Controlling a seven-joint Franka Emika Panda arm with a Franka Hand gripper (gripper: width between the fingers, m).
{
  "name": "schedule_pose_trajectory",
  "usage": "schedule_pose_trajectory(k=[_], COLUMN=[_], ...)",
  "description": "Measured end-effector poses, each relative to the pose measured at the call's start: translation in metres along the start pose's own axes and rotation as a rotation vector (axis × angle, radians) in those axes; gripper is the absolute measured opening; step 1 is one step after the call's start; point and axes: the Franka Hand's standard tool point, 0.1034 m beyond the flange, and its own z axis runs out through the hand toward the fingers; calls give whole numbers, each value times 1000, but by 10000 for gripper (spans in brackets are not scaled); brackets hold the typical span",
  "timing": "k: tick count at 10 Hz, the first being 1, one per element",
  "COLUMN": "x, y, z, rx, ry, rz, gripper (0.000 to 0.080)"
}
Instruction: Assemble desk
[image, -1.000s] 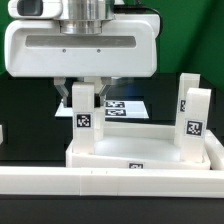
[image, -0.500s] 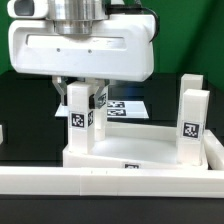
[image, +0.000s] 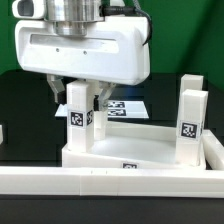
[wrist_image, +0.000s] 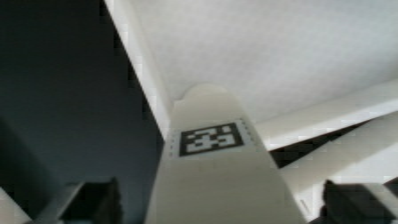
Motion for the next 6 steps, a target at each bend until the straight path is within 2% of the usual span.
schedule_pose_trajectory(k=[1,6], x=[0,1], y=[0,-2], z=[0,-1], rx=[0,-1], ry=[0,2], rz=[0,-6], gripper=[625,649])
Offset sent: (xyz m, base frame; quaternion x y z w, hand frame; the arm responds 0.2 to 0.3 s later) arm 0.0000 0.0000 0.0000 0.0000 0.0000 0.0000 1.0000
